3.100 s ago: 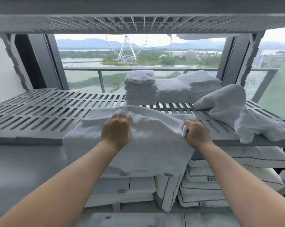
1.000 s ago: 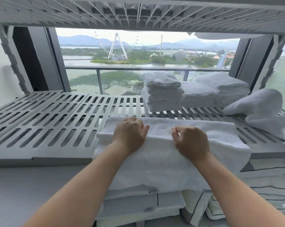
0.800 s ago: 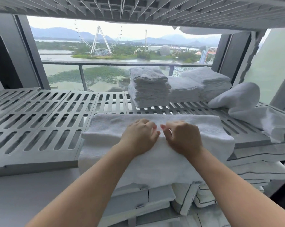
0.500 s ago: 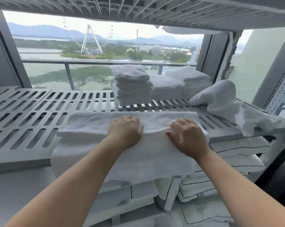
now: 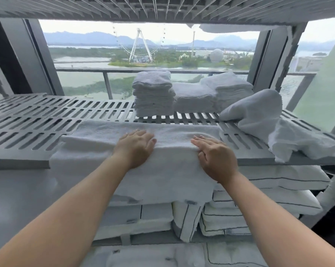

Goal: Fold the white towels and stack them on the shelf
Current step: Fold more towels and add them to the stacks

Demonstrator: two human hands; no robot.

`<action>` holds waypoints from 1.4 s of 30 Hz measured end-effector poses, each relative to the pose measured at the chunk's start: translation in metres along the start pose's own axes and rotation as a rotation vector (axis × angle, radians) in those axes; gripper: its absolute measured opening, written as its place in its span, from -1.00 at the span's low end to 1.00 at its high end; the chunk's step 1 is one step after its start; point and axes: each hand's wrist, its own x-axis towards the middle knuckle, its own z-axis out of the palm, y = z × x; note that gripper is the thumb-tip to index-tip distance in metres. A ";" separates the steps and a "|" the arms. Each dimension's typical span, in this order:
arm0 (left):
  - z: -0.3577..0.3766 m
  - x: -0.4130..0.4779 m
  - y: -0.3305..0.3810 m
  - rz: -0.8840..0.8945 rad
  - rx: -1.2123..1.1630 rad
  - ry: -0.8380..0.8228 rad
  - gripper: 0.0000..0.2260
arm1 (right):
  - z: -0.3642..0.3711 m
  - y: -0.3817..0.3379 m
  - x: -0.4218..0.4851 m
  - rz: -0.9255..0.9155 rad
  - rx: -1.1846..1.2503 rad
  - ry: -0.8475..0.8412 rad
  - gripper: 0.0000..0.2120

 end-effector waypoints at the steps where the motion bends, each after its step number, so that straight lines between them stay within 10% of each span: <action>1: 0.002 -0.009 0.002 0.012 0.018 0.017 -0.51 | 0.002 0.000 0.000 -0.004 -0.016 0.024 -0.56; 16: 0.050 -0.107 -0.015 0.193 0.456 0.201 0.25 | 0.002 -0.033 -0.032 0.080 -0.104 0.178 -0.75; 21: 0.052 -0.109 -0.015 0.175 0.452 0.194 0.24 | 0.008 -0.070 -0.056 0.172 0.067 0.290 -0.82; 29: 0.049 -0.113 -0.012 0.161 0.418 0.176 0.17 | 0.037 -0.053 -0.114 1.071 0.491 0.047 -0.59; 34: 0.037 -0.116 -0.013 0.191 0.364 0.118 0.11 | 0.042 -0.034 -0.106 1.131 0.719 -0.037 -0.37; 42: 0.023 -0.118 -0.003 0.135 0.376 0.056 0.10 | 0.046 -0.022 -0.113 0.974 0.971 -0.152 -0.76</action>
